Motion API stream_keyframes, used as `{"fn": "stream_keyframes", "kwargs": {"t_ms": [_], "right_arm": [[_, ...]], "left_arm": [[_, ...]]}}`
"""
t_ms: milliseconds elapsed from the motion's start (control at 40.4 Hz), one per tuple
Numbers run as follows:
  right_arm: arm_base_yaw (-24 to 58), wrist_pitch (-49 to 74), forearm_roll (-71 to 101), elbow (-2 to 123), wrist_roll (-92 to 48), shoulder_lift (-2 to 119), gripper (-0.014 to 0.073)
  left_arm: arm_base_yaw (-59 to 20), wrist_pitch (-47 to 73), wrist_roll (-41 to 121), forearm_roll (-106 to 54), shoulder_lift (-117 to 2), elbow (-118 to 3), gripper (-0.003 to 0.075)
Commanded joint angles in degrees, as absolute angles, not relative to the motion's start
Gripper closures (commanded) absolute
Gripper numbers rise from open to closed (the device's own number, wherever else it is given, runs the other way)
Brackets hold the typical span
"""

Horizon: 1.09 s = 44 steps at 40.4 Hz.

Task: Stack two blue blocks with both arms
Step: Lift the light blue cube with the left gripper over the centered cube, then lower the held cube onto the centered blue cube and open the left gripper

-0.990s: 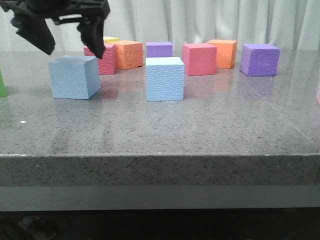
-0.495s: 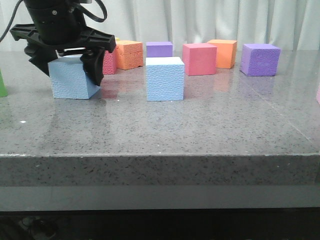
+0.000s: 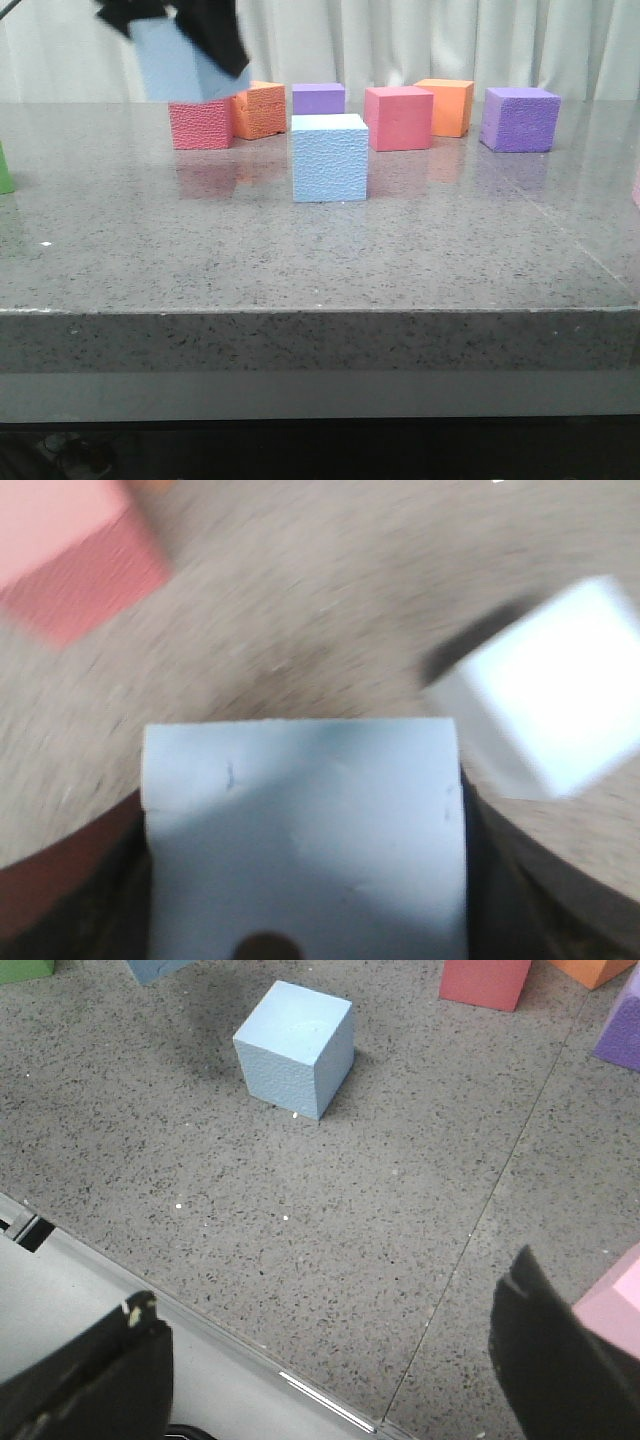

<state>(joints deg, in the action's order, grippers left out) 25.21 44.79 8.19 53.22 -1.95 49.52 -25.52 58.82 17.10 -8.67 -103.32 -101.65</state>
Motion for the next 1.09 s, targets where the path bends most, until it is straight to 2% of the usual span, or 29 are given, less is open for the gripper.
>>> {"fn": "stream_keyframes", "kwargs": {"t_ms": [0,470,742,1064], "right_arm": [[25.1,41.0,8.3,54.6,-2.1,49.0,-0.0049],[25.1,41.0,8.3,54.6,-2.1,49.0,-0.0049],[25.1,41.0,8.3,54.6,-2.1,49.0,-0.0049],[25.1,41.1,8.3,54.6,-2.1,49.0,-0.0049]], "left_arm": [[-25.5,58.3,28.4,-16.3,-100.0,-106.3,0.0364],[-29.1,68.4,52.9,-21.2,-108.7,-119.7,0.0364],[-31.5,71.2,55.9,-21.0,-112.9,-124.4,0.0364],[-31.5,71.5,58.8,-20.4,-114.1,-124.5,0.0364]]}}
